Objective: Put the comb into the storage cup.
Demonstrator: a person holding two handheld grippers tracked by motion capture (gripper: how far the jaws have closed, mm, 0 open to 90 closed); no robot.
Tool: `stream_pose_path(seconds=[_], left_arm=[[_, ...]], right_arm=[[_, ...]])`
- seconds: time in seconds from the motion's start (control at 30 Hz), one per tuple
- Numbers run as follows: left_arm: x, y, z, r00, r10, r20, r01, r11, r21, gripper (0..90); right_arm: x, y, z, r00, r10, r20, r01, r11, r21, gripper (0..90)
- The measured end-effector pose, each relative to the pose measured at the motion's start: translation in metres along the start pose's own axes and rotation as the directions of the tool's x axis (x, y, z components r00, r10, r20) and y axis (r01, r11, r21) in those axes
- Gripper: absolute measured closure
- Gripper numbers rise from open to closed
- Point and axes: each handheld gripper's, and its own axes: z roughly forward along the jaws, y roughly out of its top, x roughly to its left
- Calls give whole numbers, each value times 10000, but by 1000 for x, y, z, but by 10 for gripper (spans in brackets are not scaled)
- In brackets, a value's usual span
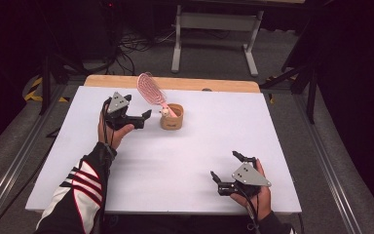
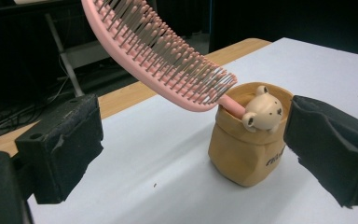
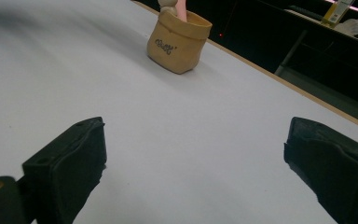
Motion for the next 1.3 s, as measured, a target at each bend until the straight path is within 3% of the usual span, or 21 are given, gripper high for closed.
stream_pose_path(seconds=[0.13,0.3,0.63,0.73,0.93,1.3], left_arm=[[-3,-1,-3,9999,49,115,-48,10000,-67,58],[-10,-3,-10,9989,433,187,-430,9990,-143,60],[-19,-5,-19,9978,543,392,-531,9981,-328,61],[-24,-5,-26,9961,765,435,-747,9963,-424,61],[-27,-3,-37,9952,729,653,-691,9959,-577,61],[-39,-5,-57,9866,1303,985,-1244,9901,-644,59]], right_arm=[[1,1,-1,10000,-21,41,21,10000,-42,60],[0,1,-1,9999,-31,100,32,10000,-50,60],[1,2,-1,9999,-80,128,81,9999,-77,60],[1,2,-1,9999,-79,137,80,9999,-77,60],[1,2,-1,9999,-33,164,34,10000,-84,62],[3,4,-2,9998,-101,177,102,9999,-88,62]])
